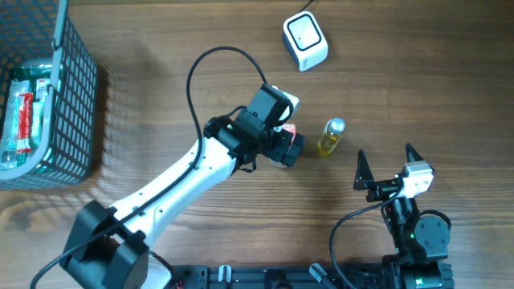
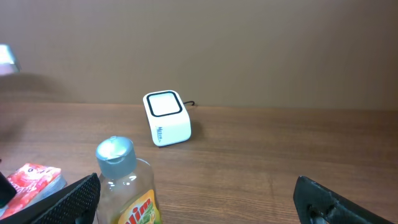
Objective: Scan the item barcode
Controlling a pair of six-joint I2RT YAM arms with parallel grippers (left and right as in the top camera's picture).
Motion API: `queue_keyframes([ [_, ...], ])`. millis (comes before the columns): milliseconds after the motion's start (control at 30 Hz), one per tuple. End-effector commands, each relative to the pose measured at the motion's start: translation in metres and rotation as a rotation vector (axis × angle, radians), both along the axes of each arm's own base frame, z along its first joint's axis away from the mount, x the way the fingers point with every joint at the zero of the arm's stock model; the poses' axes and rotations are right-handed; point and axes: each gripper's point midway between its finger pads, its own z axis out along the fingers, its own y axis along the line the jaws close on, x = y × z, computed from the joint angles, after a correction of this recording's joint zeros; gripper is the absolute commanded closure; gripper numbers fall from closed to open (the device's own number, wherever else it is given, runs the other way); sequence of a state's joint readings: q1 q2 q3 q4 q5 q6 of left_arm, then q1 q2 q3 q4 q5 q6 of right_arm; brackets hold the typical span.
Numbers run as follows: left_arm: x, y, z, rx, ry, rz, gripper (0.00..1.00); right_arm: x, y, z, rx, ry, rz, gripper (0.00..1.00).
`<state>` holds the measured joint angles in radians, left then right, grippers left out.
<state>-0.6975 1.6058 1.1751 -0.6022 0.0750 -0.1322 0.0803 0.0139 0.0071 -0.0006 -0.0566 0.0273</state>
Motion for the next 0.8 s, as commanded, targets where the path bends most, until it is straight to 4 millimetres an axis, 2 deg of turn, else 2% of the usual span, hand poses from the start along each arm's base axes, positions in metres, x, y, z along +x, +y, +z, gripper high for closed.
queue_keyframes([
  [0,-0.002,-0.002,-0.013,0.015,0.031,-0.022,0.00,0.000,0.001,0.000,-0.008,-0.004,0.009,0.00],
  [200,-0.004,-0.004,-0.023,0.017,0.065,-0.015,0.00,0.000,0.001,0.000,-0.008,-0.004,0.009,0.00],
  [433,-0.005,-0.014,-0.044,0.032,0.094,-0.021,0.00,0.000,0.001,0.000,-0.008,-0.004,0.009,0.00],
  [633,-0.002,-0.012,-0.062,0.068,0.107,-0.010,0.00,0.000,0.001,0.000,-0.008,-0.004,0.009,0.00],
  [700,-0.003,-0.013,-0.065,0.072,0.110,-0.014,0.04,0.000,0.001,0.000,-0.008,-0.004,0.009,0.00],
  [733,-0.003,-0.013,-0.065,0.073,0.111,-0.014,0.11,0.000,0.001,0.000,-0.008,-0.004,0.009,0.00],
  [767,-0.003,-0.013,-0.065,0.072,0.111,-0.014,0.22,0.000,0.001,0.000,-0.008,-0.004,0.009,0.00],
])
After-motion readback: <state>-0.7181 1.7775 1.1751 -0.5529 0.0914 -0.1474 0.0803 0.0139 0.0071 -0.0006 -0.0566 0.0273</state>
